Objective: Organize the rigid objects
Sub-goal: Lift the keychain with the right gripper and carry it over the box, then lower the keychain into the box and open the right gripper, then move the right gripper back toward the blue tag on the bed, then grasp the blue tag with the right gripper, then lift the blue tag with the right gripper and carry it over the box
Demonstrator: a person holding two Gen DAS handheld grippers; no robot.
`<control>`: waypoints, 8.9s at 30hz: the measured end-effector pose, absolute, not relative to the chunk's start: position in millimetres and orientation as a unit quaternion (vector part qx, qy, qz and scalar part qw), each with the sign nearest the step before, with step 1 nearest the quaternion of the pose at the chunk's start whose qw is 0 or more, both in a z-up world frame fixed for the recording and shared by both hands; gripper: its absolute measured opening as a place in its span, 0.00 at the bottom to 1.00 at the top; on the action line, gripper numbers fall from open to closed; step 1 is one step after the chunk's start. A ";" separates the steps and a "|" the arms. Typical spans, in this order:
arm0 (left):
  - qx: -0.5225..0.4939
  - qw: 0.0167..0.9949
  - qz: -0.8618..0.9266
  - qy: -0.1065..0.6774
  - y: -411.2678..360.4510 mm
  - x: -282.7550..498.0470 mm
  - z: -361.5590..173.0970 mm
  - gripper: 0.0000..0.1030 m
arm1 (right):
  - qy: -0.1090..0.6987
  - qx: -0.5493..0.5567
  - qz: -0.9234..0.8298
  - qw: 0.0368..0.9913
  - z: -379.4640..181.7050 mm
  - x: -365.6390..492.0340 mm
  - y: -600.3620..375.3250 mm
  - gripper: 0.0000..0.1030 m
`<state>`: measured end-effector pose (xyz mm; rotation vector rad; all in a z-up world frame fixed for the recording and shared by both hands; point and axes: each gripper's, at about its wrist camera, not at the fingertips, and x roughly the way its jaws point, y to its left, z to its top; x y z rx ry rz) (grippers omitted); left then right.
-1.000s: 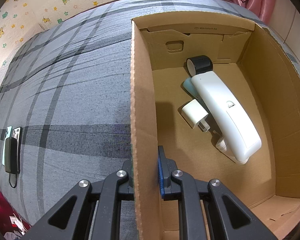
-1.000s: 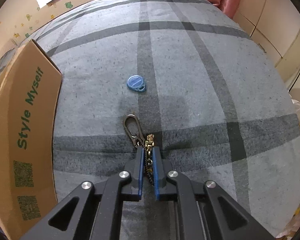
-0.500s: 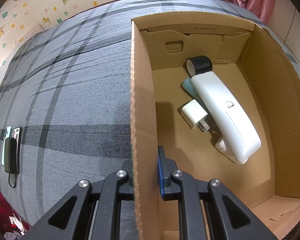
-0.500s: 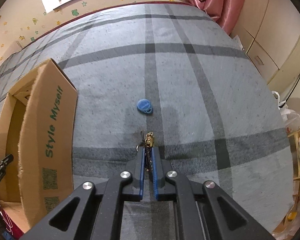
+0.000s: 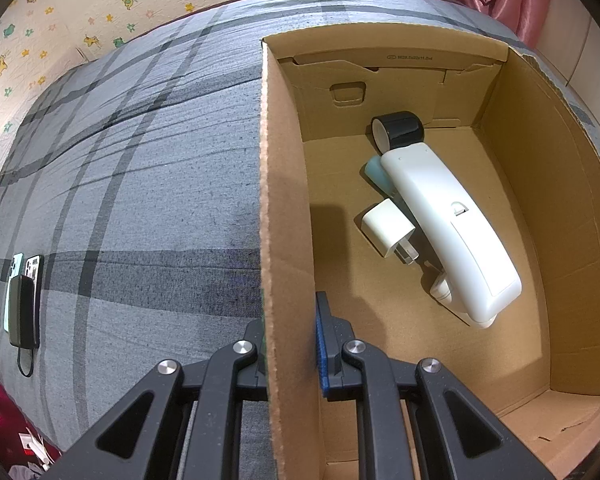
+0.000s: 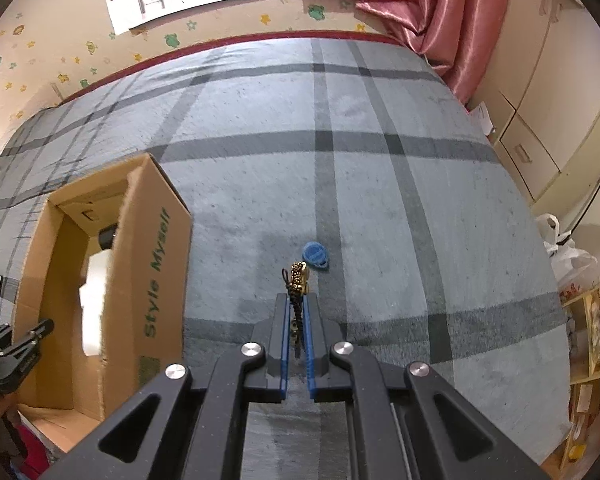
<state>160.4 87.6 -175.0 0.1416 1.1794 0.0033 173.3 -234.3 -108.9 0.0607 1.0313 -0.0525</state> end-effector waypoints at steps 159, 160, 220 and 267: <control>0.069 0.827 0.000 0.558 87.3 162.2 -175.4 0.14 | 0.490 0.010 0.019 0.871 -106.8 222.1 -183.8 0.98; 0.070 0.827 0.001 0.558 87.1 162.2 -175.5 0.14 | 0.492 0.012 0.014 0.870 -109.7 224.7 -190.9 0.98; 0.073 0.826 0.007 0.560 89.8 162.6 -178.7 0.15 | 0.561 0.030 -0.029 0.827 -229.4 276.9 -272.1 0.28; 0.072 0.823 0.000 0.563 89.9 163.2 -181.9 0.15 | 0.498 0.008 0.012 0.867 -96.6 191.5 -178.1 0.28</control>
